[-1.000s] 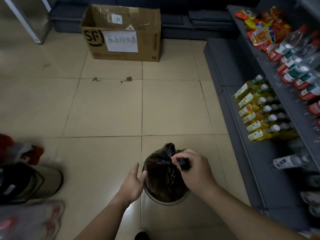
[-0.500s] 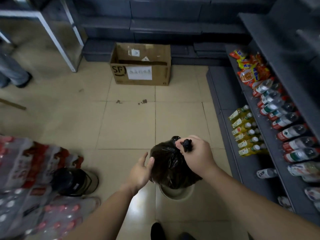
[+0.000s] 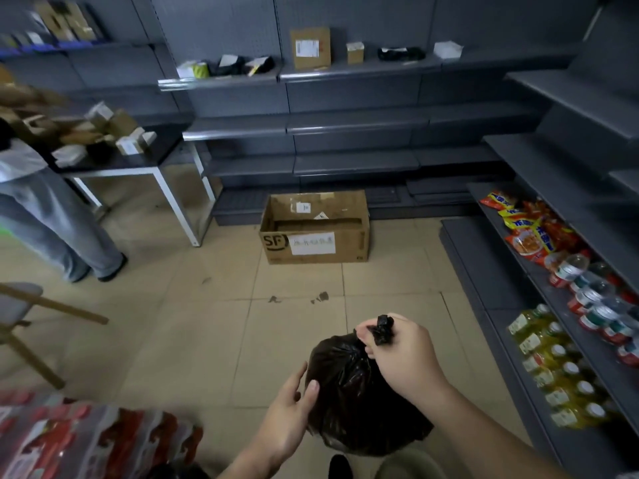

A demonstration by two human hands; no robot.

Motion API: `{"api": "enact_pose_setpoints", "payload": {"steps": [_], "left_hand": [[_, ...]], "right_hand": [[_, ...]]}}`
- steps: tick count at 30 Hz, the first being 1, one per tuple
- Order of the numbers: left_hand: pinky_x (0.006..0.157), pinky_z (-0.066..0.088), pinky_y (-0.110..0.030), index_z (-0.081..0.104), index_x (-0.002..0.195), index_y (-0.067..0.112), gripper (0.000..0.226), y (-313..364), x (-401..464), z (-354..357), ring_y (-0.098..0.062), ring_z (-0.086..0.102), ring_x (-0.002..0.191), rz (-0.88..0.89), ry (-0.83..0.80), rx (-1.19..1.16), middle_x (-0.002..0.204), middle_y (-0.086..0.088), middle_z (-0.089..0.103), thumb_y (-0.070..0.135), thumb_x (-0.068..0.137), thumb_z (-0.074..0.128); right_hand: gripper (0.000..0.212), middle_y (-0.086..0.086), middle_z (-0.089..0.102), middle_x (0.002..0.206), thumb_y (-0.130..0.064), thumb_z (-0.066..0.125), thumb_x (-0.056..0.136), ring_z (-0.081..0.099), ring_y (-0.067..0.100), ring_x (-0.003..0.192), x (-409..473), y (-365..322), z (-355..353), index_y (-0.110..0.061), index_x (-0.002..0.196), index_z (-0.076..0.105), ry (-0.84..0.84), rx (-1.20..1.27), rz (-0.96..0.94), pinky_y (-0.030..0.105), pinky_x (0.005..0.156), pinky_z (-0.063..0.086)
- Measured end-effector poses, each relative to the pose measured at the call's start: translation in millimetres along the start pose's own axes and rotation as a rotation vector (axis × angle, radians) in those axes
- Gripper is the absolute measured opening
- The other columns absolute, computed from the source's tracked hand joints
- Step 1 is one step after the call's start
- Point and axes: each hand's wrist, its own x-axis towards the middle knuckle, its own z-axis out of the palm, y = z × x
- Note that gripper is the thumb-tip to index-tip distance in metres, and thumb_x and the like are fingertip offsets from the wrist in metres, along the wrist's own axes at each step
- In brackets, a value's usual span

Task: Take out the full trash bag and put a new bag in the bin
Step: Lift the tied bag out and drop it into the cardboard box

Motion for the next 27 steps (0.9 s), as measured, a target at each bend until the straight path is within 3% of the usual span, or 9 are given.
{"api": "enact_pose_setpoints", "payload": {"steps": [5, 10, 15, 19, 24, 27], "left_hand": [[0.114, 0.034, -0.038, 0.032, 0.150, 0.041, 0.071, 31.9, 64.4, -33.6, -0.016, 0.045, 0.135, -0.017, -0.028, 0.034, 0.148, 0.007, 0.048, 0.063, 0.087, 0.055], [0.106, 0.032, -0.027, 0.030, 0.151, 0.043, 0.070, 68.9, 135.0, -60.0, -0.014, 0.040, 0.139, 0.019, -0.026, 0.036, 0.154, 0.008, 0.041, 0.061, 0.087, 0.055], [0.109, 0.034, -0.030, 0.029, 0.151, 0.042, 0.072, 101.2, 208.4, -84.1, -0.018, 0.037, 0.141, 0.020, -0.047, 0.034, 0.156, 0.009, 0.036, 0.060, 0.087, 0.057], [0.112, 0.034, -0.034, 0.029, 0.151, 0.043, 0.074, 122.0, 282.6, -105.9, -0.020, 0.035, 0.142, 0.003, -0.092, 0.021, 0.156, 0.005, 0.038, 0.060, 0.086, 0.060], [0.111, 0.035, -0.030, 0.029, 0.147, 0.053, 0.086, 154.7, 392.4, -143.2, -0.011, 0.037, 0.138, 0.007, -0.188, 0.067, 0.153, 0.008, 0.039, 0.078, 0.071, 0.061], [0.108, 0.034, -0.027, 0.027, 0.136, 0.069, 0.082, 184.1, 453.7, -167.9, -0.010, 0.037, 0.136, 0.013, -0.255, 0.100, 0.145, 0.022, 0.038, 0.087, 0.062, 0.059]], "right_hand": [[0.028, -0.002, 0.069, 0.070, -0.004, 0.072, 0.081, 0.069, 0.012, 0.068, 66.6, -24.3, 18.8, -0.029, 0.069, 0.076, -0.009, -0.031, -0.024, 0.041, 0.072, 0.058], [0.019, 0.000, 0.070, 0.069, -0.010, 0.074, 0.083, 0.069, 0.011, 0.069, 140.9, -46.5, 35.7, -0.023, 0.069, 0.077, -0.016, -0.043, -0.041, 0.042, 0.072, 0.059], [0.017, 0.000, 0.070, 0.070, -0.011, 0.073, 0.085, 0.069, 0.011, 0.070, 221.7, -55.8, 55.5, -0.019, 0.070, 0.077, -0.030, -0.073, -0.014, 0.042, 0.073, 0.059], [0.018, -0.002, 0.071, 0.068, -0.012, 0.074, 0.084, 0.068, 0.008, 0.068, 294.7, -56.7, 76.4, -0.020, 0.068, 0.075, -0.002, -0.088, 0.020, 0.033, 0.070, 0.058], [0.018, -0.002, 0.073, 0.070, -0.008, 0.074, 0.083, 0.070, 0.010, 0.070, 399.5, -64.7, 109.6, -0.020, 0.069, 0.076, 0.039, -0.106, 0.050, 0.041, 0.074, 0.060], [0.016, -0.003, 0.072, 0.069, -0.011, 0.075, 0.083, 0.069, 0.008, 0.067, 459.5, -77.0, 127.2, -0.021, 0.070, 0.076, 0.066, -0.135, 0.029, 0.039, 0.072, 0.059]]}}
